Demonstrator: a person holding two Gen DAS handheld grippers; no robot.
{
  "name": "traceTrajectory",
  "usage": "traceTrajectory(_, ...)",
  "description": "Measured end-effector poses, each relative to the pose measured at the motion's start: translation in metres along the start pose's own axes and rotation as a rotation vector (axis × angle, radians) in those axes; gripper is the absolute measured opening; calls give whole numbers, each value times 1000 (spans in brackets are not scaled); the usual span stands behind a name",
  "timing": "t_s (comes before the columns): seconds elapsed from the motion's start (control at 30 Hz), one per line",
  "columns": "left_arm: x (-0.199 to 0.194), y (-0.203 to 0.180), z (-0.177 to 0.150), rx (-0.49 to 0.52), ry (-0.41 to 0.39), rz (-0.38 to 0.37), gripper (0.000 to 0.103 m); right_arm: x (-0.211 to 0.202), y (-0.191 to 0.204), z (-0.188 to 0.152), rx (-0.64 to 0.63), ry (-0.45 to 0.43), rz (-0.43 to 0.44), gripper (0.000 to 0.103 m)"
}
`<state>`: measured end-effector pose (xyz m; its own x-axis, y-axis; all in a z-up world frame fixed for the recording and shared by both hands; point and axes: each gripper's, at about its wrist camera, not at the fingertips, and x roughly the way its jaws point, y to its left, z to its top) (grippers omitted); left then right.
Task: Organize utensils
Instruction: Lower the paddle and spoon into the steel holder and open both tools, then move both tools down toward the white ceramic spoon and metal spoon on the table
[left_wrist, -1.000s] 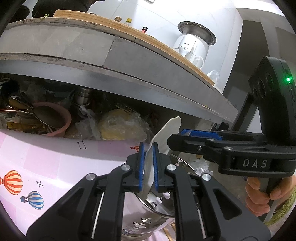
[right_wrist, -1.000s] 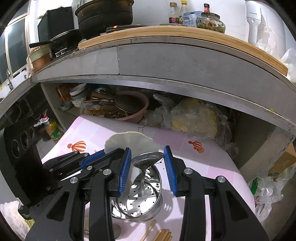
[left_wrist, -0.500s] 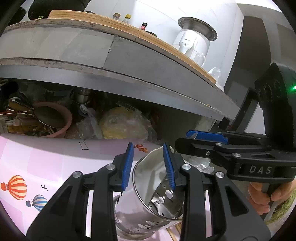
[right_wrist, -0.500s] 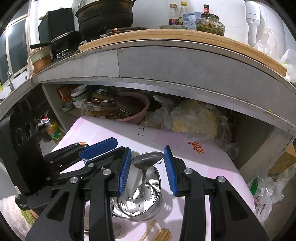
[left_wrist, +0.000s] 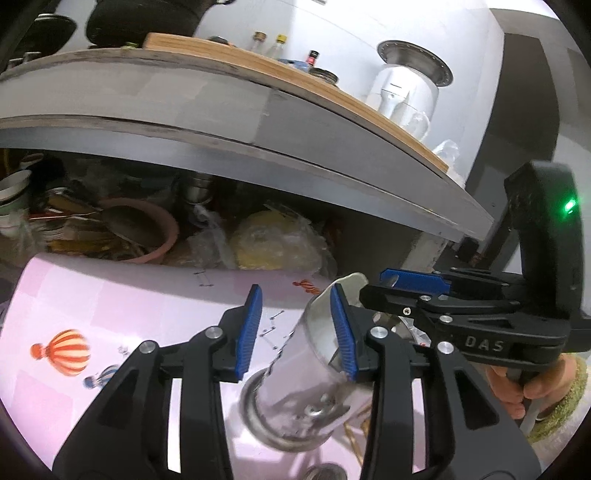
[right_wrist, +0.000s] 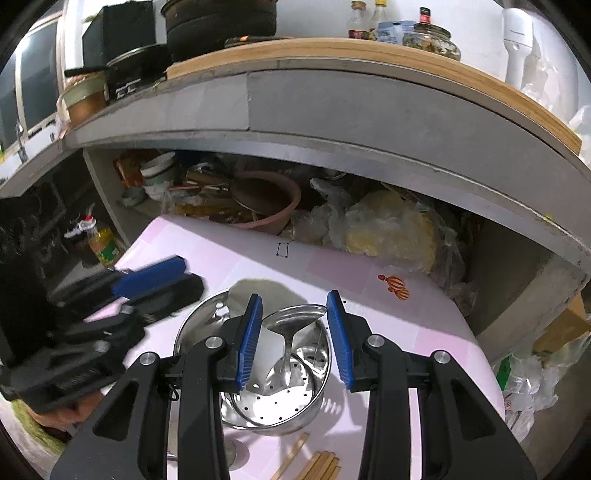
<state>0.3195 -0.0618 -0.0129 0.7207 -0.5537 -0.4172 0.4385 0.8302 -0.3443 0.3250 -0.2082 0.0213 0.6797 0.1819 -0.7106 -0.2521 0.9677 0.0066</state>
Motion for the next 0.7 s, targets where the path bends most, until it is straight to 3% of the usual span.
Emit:
traceTrajectory(0.4, -72, 22, -23, -40, -30, 98, 49, 9, 17, 0, -57, 50, -34, 36)
traceTrajectory(0.7, -92, 36, -46, -71, -2, 130, 52, 14, 18, 9, -10, 85, -38, 38)
